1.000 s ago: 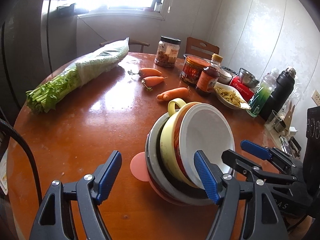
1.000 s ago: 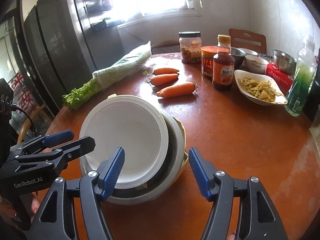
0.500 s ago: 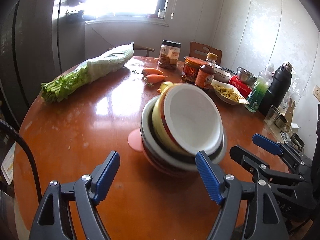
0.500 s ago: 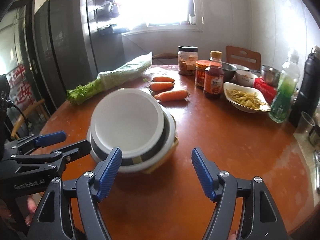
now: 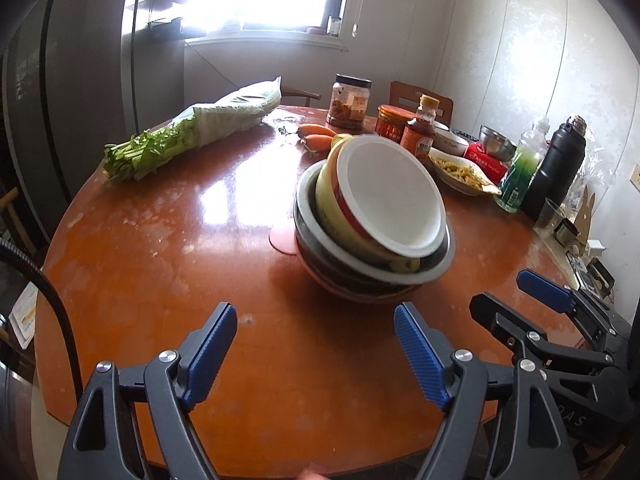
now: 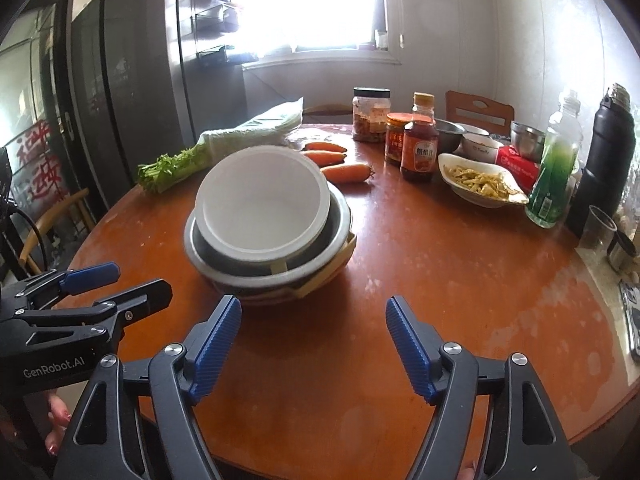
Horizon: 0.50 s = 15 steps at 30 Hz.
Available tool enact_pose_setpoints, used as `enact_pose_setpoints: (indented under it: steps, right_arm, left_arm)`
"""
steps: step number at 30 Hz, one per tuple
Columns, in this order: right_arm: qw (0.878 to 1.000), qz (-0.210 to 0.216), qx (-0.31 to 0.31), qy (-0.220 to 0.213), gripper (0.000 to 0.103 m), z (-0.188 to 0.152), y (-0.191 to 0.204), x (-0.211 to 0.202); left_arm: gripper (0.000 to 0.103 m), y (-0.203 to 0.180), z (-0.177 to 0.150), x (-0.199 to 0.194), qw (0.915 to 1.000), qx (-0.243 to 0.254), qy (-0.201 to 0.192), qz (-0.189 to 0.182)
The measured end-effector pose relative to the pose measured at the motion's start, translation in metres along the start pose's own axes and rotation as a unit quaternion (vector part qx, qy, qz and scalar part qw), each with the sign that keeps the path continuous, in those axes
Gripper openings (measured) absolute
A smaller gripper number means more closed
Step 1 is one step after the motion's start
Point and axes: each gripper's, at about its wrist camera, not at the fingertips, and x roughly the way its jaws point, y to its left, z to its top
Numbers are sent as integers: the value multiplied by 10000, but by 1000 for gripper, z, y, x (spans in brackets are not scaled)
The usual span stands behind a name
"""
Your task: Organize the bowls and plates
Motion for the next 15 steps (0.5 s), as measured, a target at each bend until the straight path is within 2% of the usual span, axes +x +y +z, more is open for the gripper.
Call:
enact_pose_setpoints:
  steps: [11, 15]
  right_arm:
    - [9999, -71, 28, 103, 78, -25, -4, -4]
    - [9999, -84, 19, 129, 79, -33, -5, -6]
  left_arm:
    - [84, -1, -17, -7, 9998, 9, -44, 180]
    - [85, -5, -27, -3, 9999, 28, 76, 152]
